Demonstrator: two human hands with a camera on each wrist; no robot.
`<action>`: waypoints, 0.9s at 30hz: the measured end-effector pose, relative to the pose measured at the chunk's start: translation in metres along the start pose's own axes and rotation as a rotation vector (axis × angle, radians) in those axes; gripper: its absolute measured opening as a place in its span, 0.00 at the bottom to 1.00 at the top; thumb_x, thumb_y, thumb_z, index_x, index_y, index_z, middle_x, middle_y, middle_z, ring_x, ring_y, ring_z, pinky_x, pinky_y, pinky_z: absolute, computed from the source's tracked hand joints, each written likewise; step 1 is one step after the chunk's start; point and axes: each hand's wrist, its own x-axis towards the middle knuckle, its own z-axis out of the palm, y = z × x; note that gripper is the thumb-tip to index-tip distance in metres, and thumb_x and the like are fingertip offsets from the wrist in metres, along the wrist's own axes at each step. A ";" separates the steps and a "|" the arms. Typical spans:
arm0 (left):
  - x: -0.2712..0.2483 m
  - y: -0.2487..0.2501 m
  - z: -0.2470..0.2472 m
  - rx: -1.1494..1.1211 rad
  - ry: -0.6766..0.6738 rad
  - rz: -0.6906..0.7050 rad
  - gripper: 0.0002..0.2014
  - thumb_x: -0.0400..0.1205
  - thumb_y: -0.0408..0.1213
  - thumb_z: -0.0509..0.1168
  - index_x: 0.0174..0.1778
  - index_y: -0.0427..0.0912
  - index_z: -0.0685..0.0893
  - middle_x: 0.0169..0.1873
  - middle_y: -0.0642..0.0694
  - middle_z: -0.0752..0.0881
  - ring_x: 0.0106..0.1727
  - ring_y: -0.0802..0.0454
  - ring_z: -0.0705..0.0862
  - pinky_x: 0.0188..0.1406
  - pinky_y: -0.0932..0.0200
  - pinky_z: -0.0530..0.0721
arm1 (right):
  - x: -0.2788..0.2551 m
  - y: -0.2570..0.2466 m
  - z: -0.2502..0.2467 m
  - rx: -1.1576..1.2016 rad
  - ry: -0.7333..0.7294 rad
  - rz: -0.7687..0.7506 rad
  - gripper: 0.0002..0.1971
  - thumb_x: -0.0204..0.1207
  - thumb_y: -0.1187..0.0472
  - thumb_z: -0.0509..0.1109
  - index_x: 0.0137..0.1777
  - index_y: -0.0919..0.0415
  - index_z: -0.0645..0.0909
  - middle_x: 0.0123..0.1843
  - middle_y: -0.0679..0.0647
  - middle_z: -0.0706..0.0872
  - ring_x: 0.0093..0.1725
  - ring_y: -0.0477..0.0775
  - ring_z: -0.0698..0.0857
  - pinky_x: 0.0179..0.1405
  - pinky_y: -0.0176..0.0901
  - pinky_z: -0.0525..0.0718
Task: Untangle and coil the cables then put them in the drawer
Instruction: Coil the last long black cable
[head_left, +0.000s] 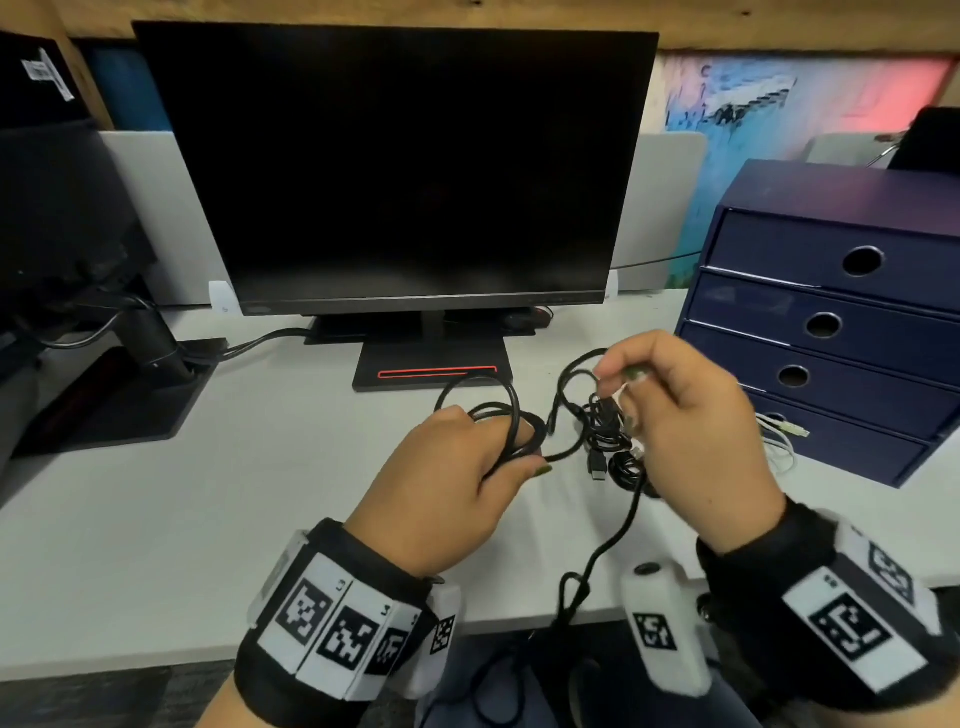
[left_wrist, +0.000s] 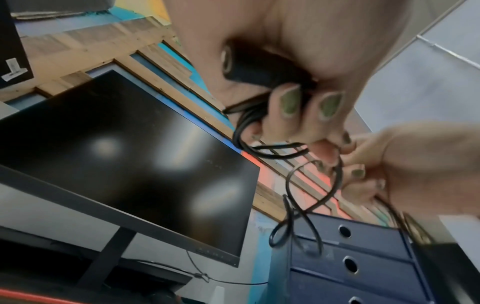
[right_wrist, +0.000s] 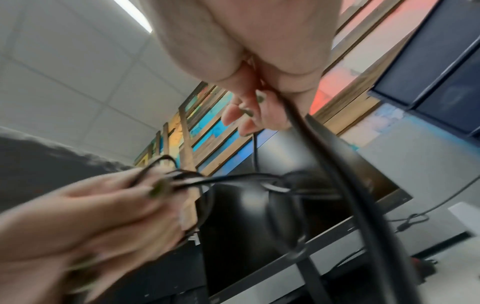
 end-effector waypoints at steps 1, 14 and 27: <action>-0.001 0.002 -0.004 -0.087 -0.016 -0.004 0.08 0.80 0.52 0.59 0.36 0.58 0.75 0.26 0.55 0.77 0.37 0.57 0.75 0.35 0.71 0.67 | 0.005 0.006 -0.005 -0.039 0.035 0.011 0.22 0.78 0.77 0.55 0.43 0.48 0.81 0.37 0.45 0.84 0.30 0.42 0.75 0.32 0.37 0.75; -0.010 0.005 -0.044 -1.034 0.288 0.154 0.10 0.76 0.53 0.69 0.39 0.50 0.86 0.19 0.60 0.72 0.18 0.62 0.64 0.28 0.62 0.58 | 0.024 0.048 -0.024 -0.295 0.087 0.222 0.23 0.77 0.78 0.52 0.40 0.50 0.81 0.37 0.54 0.84 0.30 0.50 0.77 0.28 0.38 0.70; -0.001 -0.004 -0.046 -0.865 0.635 -0.111 0.09 0.84 0.39 0.58 0.39 0.43 0.80 0.18 0.55 0.68 0.20 0.56 0.63 0.22 0.66 0.65 | 0.000 0.040 -0.003 -0.121 -0.185 0.327 0.16 0.81 0.73 0.56 0.52 0.49 0.75 0.43 0.55 0.85 0.25 0.46 0.81 0.23 0.36 0.80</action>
